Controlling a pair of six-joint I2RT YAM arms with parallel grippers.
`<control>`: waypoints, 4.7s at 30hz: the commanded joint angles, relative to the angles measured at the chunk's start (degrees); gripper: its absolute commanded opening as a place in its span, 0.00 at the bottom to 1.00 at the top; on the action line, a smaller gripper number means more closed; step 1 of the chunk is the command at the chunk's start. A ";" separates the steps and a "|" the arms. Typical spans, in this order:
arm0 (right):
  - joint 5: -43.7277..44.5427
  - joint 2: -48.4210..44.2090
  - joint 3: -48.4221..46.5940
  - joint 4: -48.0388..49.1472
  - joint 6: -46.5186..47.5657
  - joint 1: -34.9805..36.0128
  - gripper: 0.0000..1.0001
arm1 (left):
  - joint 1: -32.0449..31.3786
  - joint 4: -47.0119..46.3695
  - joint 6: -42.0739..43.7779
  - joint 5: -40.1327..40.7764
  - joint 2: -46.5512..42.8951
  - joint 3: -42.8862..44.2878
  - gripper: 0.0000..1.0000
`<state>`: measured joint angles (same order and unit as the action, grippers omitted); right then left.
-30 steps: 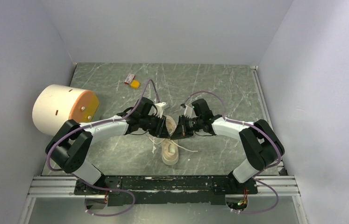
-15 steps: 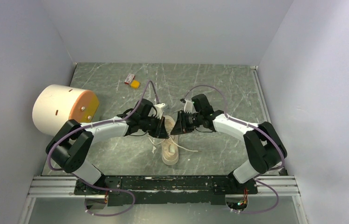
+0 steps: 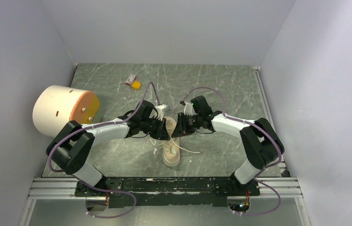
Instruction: Tie the shoes
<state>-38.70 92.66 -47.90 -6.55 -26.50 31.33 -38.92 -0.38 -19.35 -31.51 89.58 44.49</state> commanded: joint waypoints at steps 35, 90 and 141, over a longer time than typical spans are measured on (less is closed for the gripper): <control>9.13 -9.54 -0.45 -2.49 4.67 7.00 0.00 | 0.68 -8.35 -7.13 -3.36 -2.03 -1.37 0.05; -9.25 -2.26 0.34 0.42 6.54 -2.52 0.20 | 1.75 -17.64 -9.65 -10.10 0.70 -6.19 0.05; -9.09 -3.41 6.33 9.72 0.85 -1.54 0.00 | 5.08 -12.75 -8.63 -9.18 -7.50 -10.03 0.44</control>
<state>-50.41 90.85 -41.87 3.73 -26.87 29.65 -35.81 -13.80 -28.73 -40.23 85.65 35.88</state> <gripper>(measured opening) 0.008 0.369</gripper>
